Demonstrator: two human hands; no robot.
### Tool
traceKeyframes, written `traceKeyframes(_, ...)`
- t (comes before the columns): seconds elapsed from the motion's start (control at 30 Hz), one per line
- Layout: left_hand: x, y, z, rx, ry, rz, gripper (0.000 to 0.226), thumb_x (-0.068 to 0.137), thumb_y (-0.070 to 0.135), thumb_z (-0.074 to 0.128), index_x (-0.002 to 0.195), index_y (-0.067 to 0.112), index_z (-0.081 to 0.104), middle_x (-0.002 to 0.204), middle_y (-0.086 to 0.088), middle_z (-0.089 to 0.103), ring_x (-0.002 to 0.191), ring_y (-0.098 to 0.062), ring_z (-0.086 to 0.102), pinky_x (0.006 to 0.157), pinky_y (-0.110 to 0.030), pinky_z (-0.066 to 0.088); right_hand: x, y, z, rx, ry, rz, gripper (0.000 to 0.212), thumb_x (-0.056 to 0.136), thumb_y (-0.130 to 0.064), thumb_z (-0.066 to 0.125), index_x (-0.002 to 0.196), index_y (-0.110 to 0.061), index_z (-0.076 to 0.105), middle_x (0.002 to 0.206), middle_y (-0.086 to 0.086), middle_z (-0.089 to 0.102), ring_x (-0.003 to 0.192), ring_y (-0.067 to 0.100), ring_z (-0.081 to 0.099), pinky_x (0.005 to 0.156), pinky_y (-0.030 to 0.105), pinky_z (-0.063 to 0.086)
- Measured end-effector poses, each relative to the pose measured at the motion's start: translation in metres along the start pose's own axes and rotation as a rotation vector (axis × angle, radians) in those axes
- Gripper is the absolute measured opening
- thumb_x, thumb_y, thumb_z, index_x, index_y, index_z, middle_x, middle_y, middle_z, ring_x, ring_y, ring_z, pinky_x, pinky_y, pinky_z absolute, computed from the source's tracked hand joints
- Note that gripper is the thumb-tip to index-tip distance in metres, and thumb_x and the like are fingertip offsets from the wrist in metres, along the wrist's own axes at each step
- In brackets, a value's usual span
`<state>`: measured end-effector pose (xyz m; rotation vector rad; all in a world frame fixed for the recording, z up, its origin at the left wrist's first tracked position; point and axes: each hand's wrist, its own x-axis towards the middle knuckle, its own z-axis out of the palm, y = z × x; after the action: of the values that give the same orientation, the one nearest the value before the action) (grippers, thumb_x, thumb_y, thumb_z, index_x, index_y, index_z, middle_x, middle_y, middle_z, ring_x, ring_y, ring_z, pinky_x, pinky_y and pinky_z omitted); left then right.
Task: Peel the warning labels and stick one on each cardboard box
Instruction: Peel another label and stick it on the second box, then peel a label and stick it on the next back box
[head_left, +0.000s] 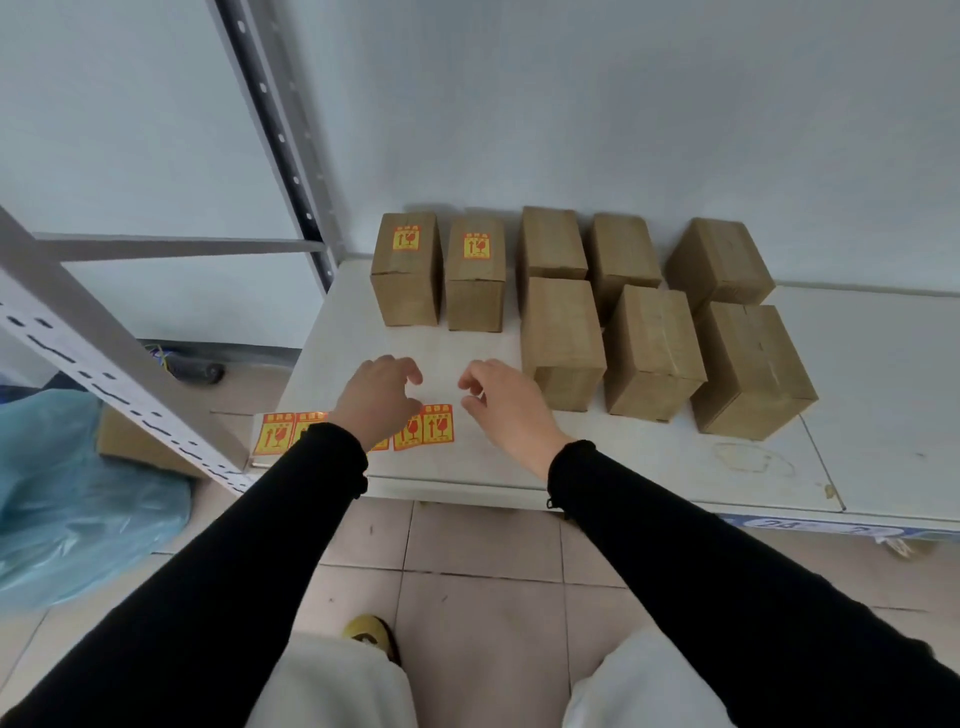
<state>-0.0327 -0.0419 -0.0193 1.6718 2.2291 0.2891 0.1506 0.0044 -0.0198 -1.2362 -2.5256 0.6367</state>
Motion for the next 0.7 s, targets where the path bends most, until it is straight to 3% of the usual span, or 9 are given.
traceKeyframes(0.1,-0.001,-0.007,0.012,0.022,-0.049,-0.033,0.036,0.085,0.02,0.072,0.119,0.021,0.06,0.116,-0.004,0.056,0.109,-0.023,0.051,0.084,-0.031,0.045,-0.006,0.005,0.022,0.02,-0.027,0.039,0.019,0.097,-0.021,0.06,0.114,-0.014,0.06,0.108,0.002,0.061,0.094,0.018,0.059,0.081,0.031,0.048)
traceKeyframes(0.27,0.005,-0.006,0.017,0.101,-0.115,-0.065,0.03,0.086,0.023,0.069,0.113,0.023,0.056,0.11,0.0,0.056,0.107,-0.024,0.049,0.084,-0.038,0.04,-0.005,0.008,0.039,0.021,-0.007,0.053,0.025,0.094,-0.026,0.064,0.115,-0.014,0.059,0.11,0.003,0.059,0.098,0.018,0.056,0.08,0.028,0.045)
traceKeyframes(0.47,0.009,-0.009,0.017,0.005,-0.205,-0.083,0.022,0.097,0.022,0.049,0.112,0.027,0.065,0.105,0.002,0.062,0.114,-0.027,0.048,0.1,-0.049,0.042,-0.009,0.008,0.043,0.033,0.022,0.049,0.024,0.096,-0.026,0.061,0.118,-0.016,0.061,0.111,0.0,0.057,0.098,0.015,0.054,0.078,0.026,0.044)
traceKeyframes(0.57,0.008,-0.008,0.015,-0.046,-0.234,-0.067,0.011,0.099,0.023,0.05,0.101,0.028,0.06,0.102,0.002,0.064,0.106,-0.025,0.056,0.101,-0.05,0.043,-0.01,0.009,0.042,0.055,0.075,0.067,0.014,0.099,-0.027,0.057,0.11,-0.021,0.063,0.101,-0.008,0.056,0.087,0.009,0.052,0.068,0.024,0.039)
traceKeyframes(0.7,0.007,-0.006,0.012,-0.132,-0.243,-0.071,0.009,0.099,0.025,0.052,0.099,0.026,0.061,0.095,0.004,0.066,0.099,-0.021,0.06,0.102,-0.05,0.043,-0.012,0.006,0.039,0.063,0.137,0.085,0.008,0.098,-0.031,0.057,0.093,-0.028,0.064,0.091,-0.012,0.06,0.08,0.008,0.057,0.062,0.03,0.048)
